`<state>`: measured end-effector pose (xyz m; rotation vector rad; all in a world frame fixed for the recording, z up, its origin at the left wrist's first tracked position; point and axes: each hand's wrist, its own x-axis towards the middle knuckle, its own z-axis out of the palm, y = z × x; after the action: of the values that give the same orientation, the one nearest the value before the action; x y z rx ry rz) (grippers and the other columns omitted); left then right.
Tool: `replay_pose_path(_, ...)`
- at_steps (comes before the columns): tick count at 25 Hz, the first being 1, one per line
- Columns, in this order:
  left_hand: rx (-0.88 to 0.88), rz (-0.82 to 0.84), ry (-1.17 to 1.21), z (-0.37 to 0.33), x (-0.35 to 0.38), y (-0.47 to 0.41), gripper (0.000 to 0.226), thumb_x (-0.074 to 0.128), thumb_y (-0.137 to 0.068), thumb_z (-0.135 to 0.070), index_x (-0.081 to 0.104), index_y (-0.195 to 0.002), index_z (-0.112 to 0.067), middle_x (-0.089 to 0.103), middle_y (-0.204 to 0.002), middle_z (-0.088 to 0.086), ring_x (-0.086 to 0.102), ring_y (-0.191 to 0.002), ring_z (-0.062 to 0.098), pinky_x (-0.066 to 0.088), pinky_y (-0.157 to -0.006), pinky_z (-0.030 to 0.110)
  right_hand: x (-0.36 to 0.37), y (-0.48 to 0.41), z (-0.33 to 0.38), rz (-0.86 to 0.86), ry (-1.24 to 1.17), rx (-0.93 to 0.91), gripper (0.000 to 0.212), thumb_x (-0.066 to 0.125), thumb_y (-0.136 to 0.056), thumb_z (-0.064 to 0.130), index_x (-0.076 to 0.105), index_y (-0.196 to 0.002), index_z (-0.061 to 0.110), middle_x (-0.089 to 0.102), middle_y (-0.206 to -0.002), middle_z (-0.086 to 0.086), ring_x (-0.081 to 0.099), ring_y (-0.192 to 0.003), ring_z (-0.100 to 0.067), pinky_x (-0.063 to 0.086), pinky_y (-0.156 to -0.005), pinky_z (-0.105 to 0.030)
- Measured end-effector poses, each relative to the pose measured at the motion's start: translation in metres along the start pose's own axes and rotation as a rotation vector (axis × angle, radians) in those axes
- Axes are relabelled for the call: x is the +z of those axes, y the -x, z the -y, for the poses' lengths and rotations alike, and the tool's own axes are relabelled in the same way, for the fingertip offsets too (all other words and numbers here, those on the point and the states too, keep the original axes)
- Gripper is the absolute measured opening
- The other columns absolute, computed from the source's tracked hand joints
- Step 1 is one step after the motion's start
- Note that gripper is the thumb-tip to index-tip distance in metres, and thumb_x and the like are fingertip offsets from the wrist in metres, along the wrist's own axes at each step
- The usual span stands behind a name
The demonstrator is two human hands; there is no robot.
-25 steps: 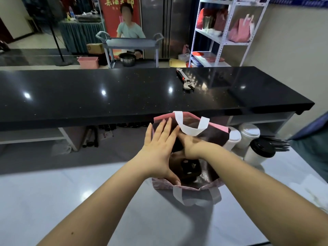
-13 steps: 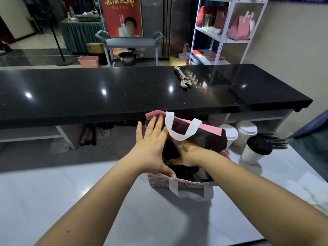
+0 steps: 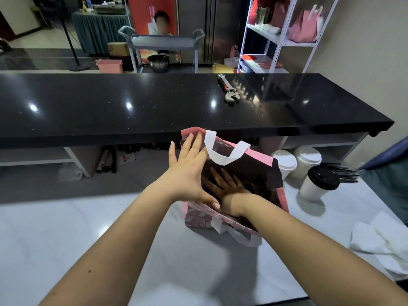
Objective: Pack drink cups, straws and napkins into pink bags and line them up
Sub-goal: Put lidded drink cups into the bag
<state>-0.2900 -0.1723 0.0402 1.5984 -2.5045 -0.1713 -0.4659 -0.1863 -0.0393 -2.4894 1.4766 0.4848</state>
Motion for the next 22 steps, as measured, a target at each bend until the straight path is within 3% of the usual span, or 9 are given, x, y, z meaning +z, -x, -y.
replay_pose_path(3,-0.005,-0.009,-0.043,0.002,-0.001,0.0,0.147,0.06,-0.038,-0.09,-0.025,-0.145,-0.035,-0.025,-0.158,0.0,-0.032,-0.142,0.02,-0.018,-0.111,0.061,0.001,-0.004,0.002,-0.009,-0.02,0.005,0.073,0.033,-0.094,0.059,-0.014,-0.148,0.043,-0.032,-0.155,0.004,-0.029,-0.142,-0.028,-0.007,-0.116,-0.054)
replay_pose_path(5,-0.018,-0.029,-0.104,0.002,-0.003,0.0,0.136,0.056,-0.049,-0.09,-0.012,-0.15,-0.03,-0.016,-0.161,0.002,-0.022,-0.146,0.023,-0.015,-0.112,0.061,-0.015,-0.004,-0.002,0.049,-0.051,-0.008,0.076,0.036,-0.092,0.063,-0.012,-0.148,0.045,-0.027,-0.157,0.008,-0.023,-0.144,-0.027,-0.003,-0.117,-0.053)
replay_pose_path(6,-0.026,-0.048,-0.128,0.003,-0.005,0.0,0.127,0.053,-0.056,-0.089,-0.003,-0.151,-0.027,-0.008,-0.162,0.002,-0.015,-0.147,0.024,-0.012,-0.114,0.06,-0.029,-0.002,-0.007,0.094,-0.087,-0.002,0.078,0.038,-0.09,0.067,-0.01,-0.148,0.047,-0.02,-0.159,0.01,-0.016,-0.147,-0.026,0.003,-0.118,-0.052)
replay_pose_path(8,-0.037,-0.109,-0.152,0.003,-0.014,0.0,0.1,0.05,-0.071,-0.081,0.019,-0.149,-0.027,0.011,-0.161,0.003,0.002,-0.147,0.024,-0.004,-0.116,0.057,-0.064,0.008,-0.02,0.173,-0.256,0.054,0.081,0.048,-0.083,0.071,0.0,-0.146,0.054,0.009,-0.161,0.008,0.02,-0.144,-0.026,0.025,-0.114,-0.042)
replay_pose_path(10,-0.037,-0.199,-0.143,0.002,-0.022,0.0,0.064,0.053,-0.083,-0.061,0.041,-0.138,-0.028,0.035,-0.149,-0.001,0.024,-0.139,0.022,0.013,-0.116,0.051,-0.095,0.026,-0.029,0.165,-0.37,0.072,0.069,0.058,-0.08,0.066,0.024,-0.14,0.059,0.044,-0.142,0.014,0.05,-0.119,-0.014,0.041,-0.095,-0.028)
replay_pose_path(12,-0.049,-0.307,-0.092,0.002,-0.027,0.002,0.037,0.054,-0.088,-0.039,0.056,-0.123,-0.026,0.052,-0.127,-0.002,0.043,-0.121,0.022,0.031,-0.101,0.042,-0.115,0.047,-0.032,0.087,-0.347,0.058,0.047,0.064,-0.081,0.056,0.053,-0.127,0.05,0.061,-0.121,0.019,0.058,-0.101,-0.005,0.045,-0.086,-0.024)
replay_pose_path(14,-0.077,-0.4,-0.007,-0.003,-0.033,-0.001,0.025,0.054,-0.087,-0.027,0.064,-0.11,-0.021,0.058,-0.11,0.0,0.05,-0.105,0.024,0.037,-0.086,0.037,-0.128,0.067,-0.036,-0.003,-0.381,0.057,0.03,0.07,-0.081,0.043,0.068,-0.111,0.039,0.068,-0.105,0.02,0.062,-0.094,-0.002,0.049,-0.087,-0.024)
replay_pose_path(17,-0.051,-0.431,0.043,-0.022,-0.047,-0.024,0.024,0.056,-0.087,-0.028,0.065,-0.109,-0.022,0.059,-0.107,0.0,0.052,-0.1,0.024,0.037,-0.082,0.036,-0.143,0.095,-0.047,-0.263,-0.414,0.113,0.012,0.075,-0.078,0.034,0.072,-0.089,0.03,0.069,-0.084,0.015,0.064,-0.08,-0.005,0.052,-0.075,-0.025)
replay_pose_path(22,0.104,-0.351,0.08,-0.094,-0.051,-0.08,0.033,0.056,-0.087,-0.036,0.057,-0.118,-0.024,0.055,-0.114,0.001,0.049,-0.107,0.025,0.038,-0.082,0.038,-0.147,0.14,-0.082,-0.589,-0.379,0.316,0.014,0.072,-0.079,0.026,0.065,-0.09,0.031,0.065,-0.088,0.014,0.061,-0.082,-0.009,0.055,-0.077,-0.039)
